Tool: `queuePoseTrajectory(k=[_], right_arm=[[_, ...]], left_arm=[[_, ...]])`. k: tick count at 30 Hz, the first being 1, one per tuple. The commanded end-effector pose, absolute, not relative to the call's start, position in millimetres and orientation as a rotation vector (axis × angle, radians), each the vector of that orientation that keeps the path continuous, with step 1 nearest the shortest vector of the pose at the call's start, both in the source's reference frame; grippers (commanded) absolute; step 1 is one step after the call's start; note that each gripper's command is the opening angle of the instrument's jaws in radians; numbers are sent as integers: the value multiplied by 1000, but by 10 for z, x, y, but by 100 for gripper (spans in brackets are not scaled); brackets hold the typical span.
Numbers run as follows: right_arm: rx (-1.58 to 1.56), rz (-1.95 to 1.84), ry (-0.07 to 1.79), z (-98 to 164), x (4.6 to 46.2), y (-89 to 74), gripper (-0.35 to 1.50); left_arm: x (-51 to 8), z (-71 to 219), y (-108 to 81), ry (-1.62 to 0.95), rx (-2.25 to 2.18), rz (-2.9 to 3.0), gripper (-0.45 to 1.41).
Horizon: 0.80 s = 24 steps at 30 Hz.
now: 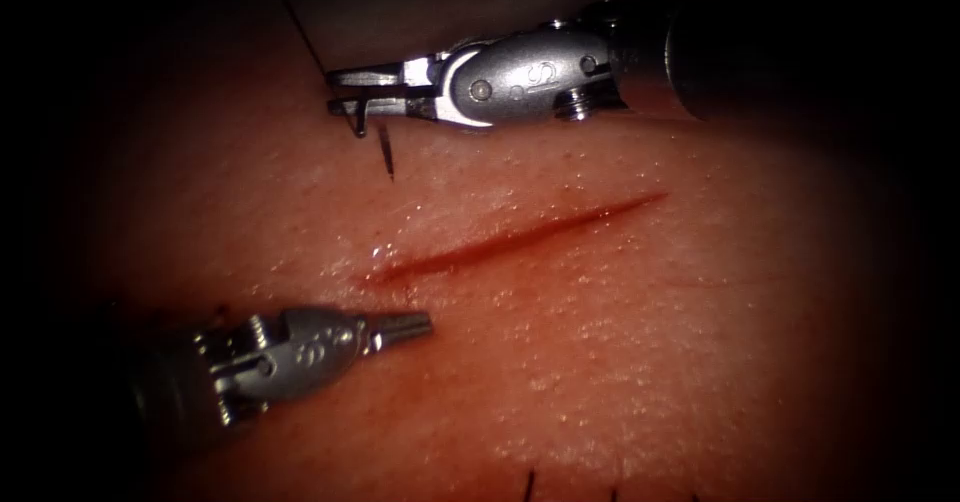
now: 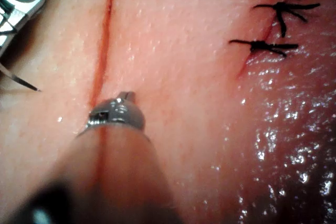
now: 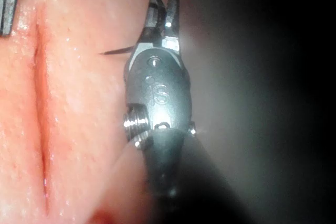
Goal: Wound Closure
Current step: Push needle into skin above incision with right needle holder
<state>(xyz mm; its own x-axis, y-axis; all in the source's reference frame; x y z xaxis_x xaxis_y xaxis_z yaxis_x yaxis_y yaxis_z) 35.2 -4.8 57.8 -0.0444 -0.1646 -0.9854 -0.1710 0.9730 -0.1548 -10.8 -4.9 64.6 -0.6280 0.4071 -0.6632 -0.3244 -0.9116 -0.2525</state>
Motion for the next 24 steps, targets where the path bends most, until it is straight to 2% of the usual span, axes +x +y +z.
queuePoseTrajectory(k=[1,24], right_arm=[[-265,-8,1620,584,359,-43,-35],[-267,-103,1579,658,322,-139,-35]], left_arm=[[-112,651,-46,-152,-1065,2514,-38],[-84,635,-40,-183,-1069,2520,-42]])
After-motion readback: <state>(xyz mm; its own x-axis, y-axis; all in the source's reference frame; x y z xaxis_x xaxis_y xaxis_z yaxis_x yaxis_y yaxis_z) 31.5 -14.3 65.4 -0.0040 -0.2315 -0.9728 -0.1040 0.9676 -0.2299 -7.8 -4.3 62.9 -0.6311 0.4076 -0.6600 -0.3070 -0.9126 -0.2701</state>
